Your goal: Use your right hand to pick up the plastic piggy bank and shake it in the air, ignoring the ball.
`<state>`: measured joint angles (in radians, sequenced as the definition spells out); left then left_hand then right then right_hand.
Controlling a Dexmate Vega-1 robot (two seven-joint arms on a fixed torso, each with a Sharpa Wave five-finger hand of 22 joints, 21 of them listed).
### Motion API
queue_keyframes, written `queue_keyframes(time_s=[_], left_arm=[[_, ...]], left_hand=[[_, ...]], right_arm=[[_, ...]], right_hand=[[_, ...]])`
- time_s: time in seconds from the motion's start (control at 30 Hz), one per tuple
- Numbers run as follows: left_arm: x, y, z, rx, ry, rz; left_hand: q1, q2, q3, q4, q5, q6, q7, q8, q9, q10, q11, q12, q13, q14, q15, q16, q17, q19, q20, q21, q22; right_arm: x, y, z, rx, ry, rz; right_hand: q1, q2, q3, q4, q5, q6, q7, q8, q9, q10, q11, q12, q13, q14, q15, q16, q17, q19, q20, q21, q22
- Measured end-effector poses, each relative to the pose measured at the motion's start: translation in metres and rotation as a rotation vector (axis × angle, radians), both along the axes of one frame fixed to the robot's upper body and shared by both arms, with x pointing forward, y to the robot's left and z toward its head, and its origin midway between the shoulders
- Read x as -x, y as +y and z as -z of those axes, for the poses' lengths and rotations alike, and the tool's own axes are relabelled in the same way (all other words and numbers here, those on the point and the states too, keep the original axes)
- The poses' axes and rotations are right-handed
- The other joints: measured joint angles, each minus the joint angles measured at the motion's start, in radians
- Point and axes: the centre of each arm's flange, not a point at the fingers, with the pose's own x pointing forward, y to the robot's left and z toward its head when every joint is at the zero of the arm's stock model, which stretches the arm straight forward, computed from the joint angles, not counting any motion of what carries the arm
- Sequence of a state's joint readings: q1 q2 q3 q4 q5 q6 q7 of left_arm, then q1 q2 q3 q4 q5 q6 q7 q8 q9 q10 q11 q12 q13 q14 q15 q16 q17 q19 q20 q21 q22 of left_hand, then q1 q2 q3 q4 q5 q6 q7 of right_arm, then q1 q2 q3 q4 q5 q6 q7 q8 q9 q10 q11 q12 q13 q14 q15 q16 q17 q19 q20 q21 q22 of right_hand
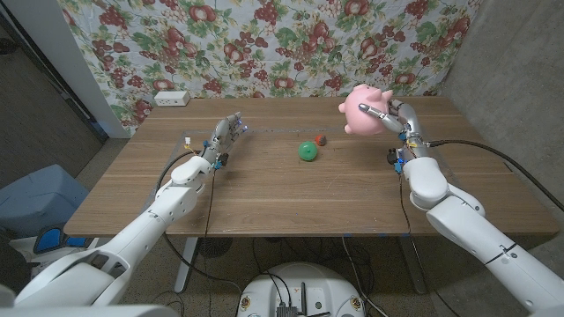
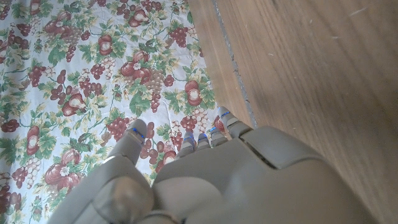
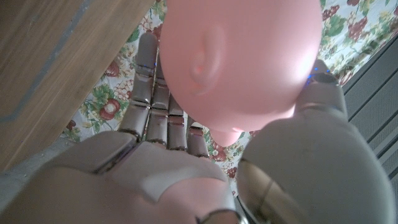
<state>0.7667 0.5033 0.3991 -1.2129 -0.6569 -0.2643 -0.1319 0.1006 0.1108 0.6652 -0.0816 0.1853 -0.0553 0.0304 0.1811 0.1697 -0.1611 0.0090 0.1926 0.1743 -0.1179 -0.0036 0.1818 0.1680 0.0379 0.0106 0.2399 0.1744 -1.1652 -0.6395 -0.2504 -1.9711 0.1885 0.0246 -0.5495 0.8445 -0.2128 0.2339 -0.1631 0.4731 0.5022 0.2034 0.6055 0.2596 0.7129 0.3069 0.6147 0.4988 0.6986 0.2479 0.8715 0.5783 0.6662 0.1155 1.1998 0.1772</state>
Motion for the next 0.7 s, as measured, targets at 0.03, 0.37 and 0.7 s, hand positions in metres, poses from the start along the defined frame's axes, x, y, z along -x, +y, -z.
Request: queue_keyframes(time_s=[0.03, 0.37, 0.7], left_arm=[[0.0001, -0.0001, -0.0001, 0.000, -0.001, 0.001], [-0.0045, 0.0007, -0.0012, 0.004, 0.004, -0.001], [-0.0077, 0.0001, -0.0030, 0.005, 0.005, 0.000]], left_hand=[[0.000, 0.000, 0.000, 0.000, 0.000, 0.000, 0.000, 0.000, 0.000, 0.000, 0.000, 0.000, 0.000, 0.000, 0.000, 0.000, 0.000, 0.000, 0.000, -0.003, 0.000], [0.001, -0.001, 0.000, 0.000, 0.000, 0.000, 0.000, 0.000, 0.000, 0.000, 0.000, 0.000, 0.000, 0.000, 0.000, 0.000, 0.000, 0.008, 0.000, -0.004, 0.000], [0.001, -0.001, 0.000, 0.000, 0.000, 0.005, -0.005, 0.000, 0.000, 0.000, 0.000, 0.000, 0.000, 0.000, 0.000, 0.000, 0.000, 0.008, 0.000, -0.008, 0.000]], right_arm=[[-0.0027, 0.0010, 0.0037, -0.022, 0.008, -0.002], [0.0002, -0.0024, 0.0080, -0.204, -0.086, 0.026], [-0.0022, -0.0031, 0.0113, -0.263, -0.102, 0.036]], right_hand=[[0.000, 0.000, 0.000, 0.000, 0.000, 0.000, 0.000, 0.000, 0.000, 0.000, 0.000, 0.000, 0.000, 0.000, 0.000, 0.000, 0.000, 0.000, 0.000, 0.000, 0.000], [0.000, 0.000, 0.000, 0.000, 0.000, 0.000, 0.000, -0.004, 0.000, 0.000, 0.000, 0.000, 0.000, 0.000, 0.000, 0.000, 0.000, 0.000, 0.000, 0.000, -0.005], [0.000, 0.000, 0.000, 0.000, 0.000, 0.000, 0.000, -0.006, 0.000, 0.000, 0.000, 0.000, 0.000, 0.000, 0.000, 0.000, 0.000, 0.000, 0.000, 0.000, -0.005]])
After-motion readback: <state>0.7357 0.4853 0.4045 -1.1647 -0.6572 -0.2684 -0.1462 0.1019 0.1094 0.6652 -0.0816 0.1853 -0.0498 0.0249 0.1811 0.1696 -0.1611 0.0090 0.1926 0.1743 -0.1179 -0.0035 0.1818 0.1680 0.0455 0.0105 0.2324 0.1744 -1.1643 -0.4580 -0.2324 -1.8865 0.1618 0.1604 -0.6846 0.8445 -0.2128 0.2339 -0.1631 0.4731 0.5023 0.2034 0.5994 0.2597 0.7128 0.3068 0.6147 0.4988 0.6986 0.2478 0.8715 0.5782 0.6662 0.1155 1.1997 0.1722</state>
